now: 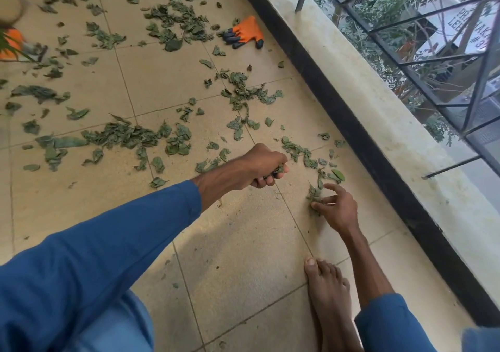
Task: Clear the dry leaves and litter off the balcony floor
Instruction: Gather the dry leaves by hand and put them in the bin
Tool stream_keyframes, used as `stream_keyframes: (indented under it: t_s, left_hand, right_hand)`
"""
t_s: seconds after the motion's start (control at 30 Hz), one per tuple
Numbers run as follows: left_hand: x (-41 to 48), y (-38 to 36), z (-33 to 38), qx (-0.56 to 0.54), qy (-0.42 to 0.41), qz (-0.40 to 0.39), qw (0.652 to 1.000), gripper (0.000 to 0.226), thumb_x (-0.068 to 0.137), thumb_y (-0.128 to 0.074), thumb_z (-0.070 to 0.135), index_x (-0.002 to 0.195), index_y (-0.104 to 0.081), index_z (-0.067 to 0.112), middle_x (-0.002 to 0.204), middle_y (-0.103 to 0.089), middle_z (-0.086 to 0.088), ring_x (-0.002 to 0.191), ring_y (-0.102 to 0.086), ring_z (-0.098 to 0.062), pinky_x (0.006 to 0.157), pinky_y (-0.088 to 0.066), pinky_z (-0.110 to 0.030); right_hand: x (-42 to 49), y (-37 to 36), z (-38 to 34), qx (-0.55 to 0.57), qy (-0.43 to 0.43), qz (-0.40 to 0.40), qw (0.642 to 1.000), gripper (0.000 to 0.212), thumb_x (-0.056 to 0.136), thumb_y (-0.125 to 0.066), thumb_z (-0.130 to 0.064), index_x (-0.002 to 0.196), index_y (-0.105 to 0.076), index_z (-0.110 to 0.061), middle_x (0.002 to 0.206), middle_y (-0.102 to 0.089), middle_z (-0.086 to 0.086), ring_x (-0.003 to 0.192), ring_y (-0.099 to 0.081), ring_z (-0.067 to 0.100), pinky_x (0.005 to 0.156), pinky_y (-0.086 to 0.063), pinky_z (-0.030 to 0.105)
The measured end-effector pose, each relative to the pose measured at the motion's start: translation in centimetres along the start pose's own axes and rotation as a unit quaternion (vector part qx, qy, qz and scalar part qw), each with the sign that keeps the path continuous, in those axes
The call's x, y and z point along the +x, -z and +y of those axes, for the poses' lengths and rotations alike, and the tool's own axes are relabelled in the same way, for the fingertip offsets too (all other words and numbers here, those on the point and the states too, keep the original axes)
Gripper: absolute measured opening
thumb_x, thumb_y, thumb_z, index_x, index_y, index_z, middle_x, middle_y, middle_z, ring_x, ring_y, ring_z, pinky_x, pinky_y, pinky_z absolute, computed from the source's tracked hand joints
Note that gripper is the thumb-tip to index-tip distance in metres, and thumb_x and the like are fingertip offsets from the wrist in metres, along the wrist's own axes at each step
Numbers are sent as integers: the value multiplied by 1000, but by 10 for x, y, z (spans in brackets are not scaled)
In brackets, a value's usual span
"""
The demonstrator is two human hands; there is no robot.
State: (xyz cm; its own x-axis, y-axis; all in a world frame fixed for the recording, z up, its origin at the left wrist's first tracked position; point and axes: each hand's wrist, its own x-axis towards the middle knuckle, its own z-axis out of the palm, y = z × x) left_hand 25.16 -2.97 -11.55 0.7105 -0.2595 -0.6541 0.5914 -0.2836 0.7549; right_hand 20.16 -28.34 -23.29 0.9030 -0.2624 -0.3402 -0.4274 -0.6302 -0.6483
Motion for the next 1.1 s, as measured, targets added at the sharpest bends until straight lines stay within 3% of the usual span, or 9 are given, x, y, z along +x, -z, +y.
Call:
stream_keyframes:
  t_s: [0.13,0.23,0.4,0.57,0.73,0.83,0.93,1.03,1.1]
  left_hand:
    - [0,0,2,2,0,3,1000,26,104,-53,23,84,-65,11,63,-57,1,44,-43,-9,37,-26,-16]
    - [2,1,1,0,5,8,1000,26,103,-53,23,82,-65,12,64,-59,2,44,-44,-9,37,-27,-16]
    - [6,5,-3,-1,12,13,1000,25,103,-54,23,85,-66,11,67,-60,0,44,-45,-9,37,-28,-17]
    - [8,6,-8,13,12,17,1000,26,104,-54,25,85,-66,11,69,-60,-1,44,-46,-8,37,-29,-17]
    - [8,5,-7,16,10,13,1000,26,103,-53,25,85,-66,11,69,-60,-1,44,-46,-8,37,-29,-17]
    - [8,4,-5,16,9,17,1000,26,103,-53,24,84,-66,12,69,-60,-1,44,-45,-9,38,-29,-17]
    - [9,3,-4,12,6,19,1000,26,103,-54,23,83,-66,11,68,-60,-1,43,-45,-9,37,-29,-17]
    - [10,2,-3,11,6,21,1000,25,103,-54,22,84,-66,10,67,-60,-1,43,-45,-9,37,-29,-17]
    - [10,2,-2,10,6,20,1000,25,103,-54,23,85,-66,11,67,-60,-1,43,-45,-9,37,-29,-17]
  right_hand:
    - [1,8,-15,128,-11,-54,990,20,83,-81,-8,102,-80,-13,92,-76,9,85,-74,31,82,-62,45]
    - [5,10,-22,158,-12,-27,987,17,81,-82,-3,96,-80,-10,93,-77,8,86,-75,29,81,-63,46]
    - [20,14,-14,42,-1,17,999,16,76,-88,-14,86,-81,-24,114,-72,-1,94,-74,21,81,-63,42]
    - [19,-9,-15,-87,61,-43,993,19,76,-86,-11,92,-79,-18,103,-72,-4,96,-68,20,85,-55,34]
    - [5,-27,-13,-134,48,10,990,24,86,-79,-13,109,-72,-13,101,-73,4,78,-61,12,60,-43,22]
    - [3,-26,-9,-138,20,23,990,37,86,-80,-19,120,-67,-12,106,-72,6,85,-61,17,70,-46,29]
    - [16,-10,-9,-94,-1,-34,995,27,84,-81,-18,109,-76,-11,101,-75,3,88,-69,17,78,-59,38]
    - [30,7,-16,-52,-3,-38,998,20,85,-79,-12,105,-77,-10,94,-74,1,72,-68,11,57,-56,23]
    - [41,13,-21,-39,6,10,999,21,84,-80,-12,105,-78,-10,101,-75,3,71,-70,13,56,-54,23]
